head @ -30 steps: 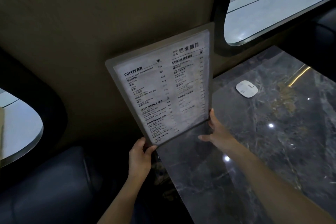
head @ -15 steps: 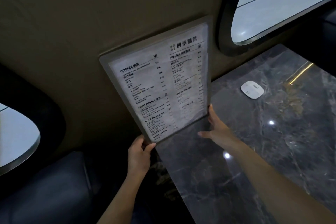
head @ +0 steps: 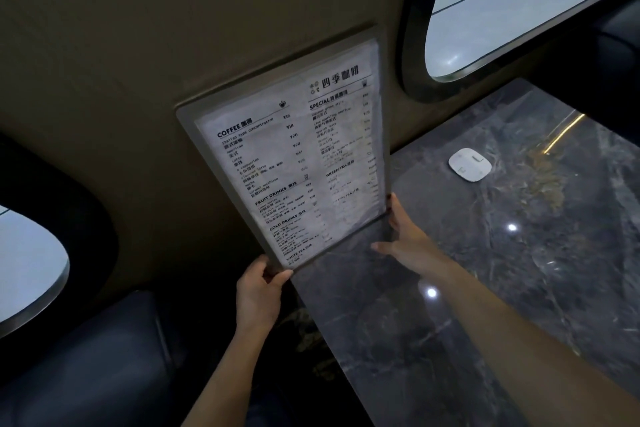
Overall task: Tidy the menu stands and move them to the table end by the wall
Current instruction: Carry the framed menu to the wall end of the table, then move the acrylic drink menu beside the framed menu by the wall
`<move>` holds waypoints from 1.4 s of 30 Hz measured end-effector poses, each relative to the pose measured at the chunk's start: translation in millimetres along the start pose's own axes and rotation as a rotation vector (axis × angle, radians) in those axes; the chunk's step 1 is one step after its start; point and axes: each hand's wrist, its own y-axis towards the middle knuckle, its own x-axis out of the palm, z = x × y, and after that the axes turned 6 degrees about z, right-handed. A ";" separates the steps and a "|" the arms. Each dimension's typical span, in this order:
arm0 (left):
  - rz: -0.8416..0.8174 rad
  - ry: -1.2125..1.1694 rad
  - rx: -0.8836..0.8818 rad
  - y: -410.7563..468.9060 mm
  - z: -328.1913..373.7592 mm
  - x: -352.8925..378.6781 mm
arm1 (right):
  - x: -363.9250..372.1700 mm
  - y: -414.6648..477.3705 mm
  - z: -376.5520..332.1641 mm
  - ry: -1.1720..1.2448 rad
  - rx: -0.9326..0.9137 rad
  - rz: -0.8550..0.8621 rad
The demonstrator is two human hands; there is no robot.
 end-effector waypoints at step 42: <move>-0.856 0.424 1.156 -269.6 118.8 245.3 | -166.2 -383.9 186.5 -0.429 0.558 1.014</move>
